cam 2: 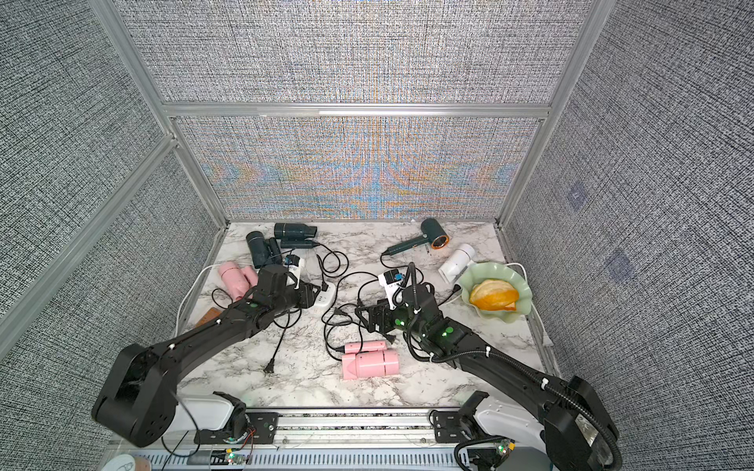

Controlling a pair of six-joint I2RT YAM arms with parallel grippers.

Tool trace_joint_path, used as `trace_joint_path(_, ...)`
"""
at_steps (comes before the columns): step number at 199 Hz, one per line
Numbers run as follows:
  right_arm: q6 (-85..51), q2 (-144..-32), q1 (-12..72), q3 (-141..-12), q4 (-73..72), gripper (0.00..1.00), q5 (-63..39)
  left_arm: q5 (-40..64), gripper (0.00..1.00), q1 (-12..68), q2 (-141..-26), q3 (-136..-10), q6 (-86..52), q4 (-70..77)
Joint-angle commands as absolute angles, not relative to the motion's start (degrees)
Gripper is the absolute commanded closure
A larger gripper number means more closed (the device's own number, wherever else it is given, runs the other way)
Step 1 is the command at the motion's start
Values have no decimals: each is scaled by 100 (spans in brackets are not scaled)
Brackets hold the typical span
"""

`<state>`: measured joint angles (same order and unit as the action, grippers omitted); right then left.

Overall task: Charge the blow dryers
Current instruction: Insert the plug into the socket, then move the socket to the center of the board.

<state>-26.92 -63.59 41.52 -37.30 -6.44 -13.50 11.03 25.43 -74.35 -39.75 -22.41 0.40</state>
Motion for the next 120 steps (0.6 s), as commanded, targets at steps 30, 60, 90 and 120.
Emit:
trace_joint_path(30,-2751,-6611,4225,-3848,-795,10,-1376,1600,51,2549,-6475,-3663,-2598,-541)
trace_joint_path(60,-2792,-6806,4278,-4007,-722,10,-1355,2249,52,2546,-6601,-3839,-2570,-421)
trace_joint_path(90,-2900,-7038,4323,-4227,-505,15,-1078,2641,51,2541,-6446,-3814,-2851,-78)
trace_joint_path(120,-2844,-7544,4433,-4660,-208,21,-834,1707,51,2440,-5970,-3884,-3320,-689)
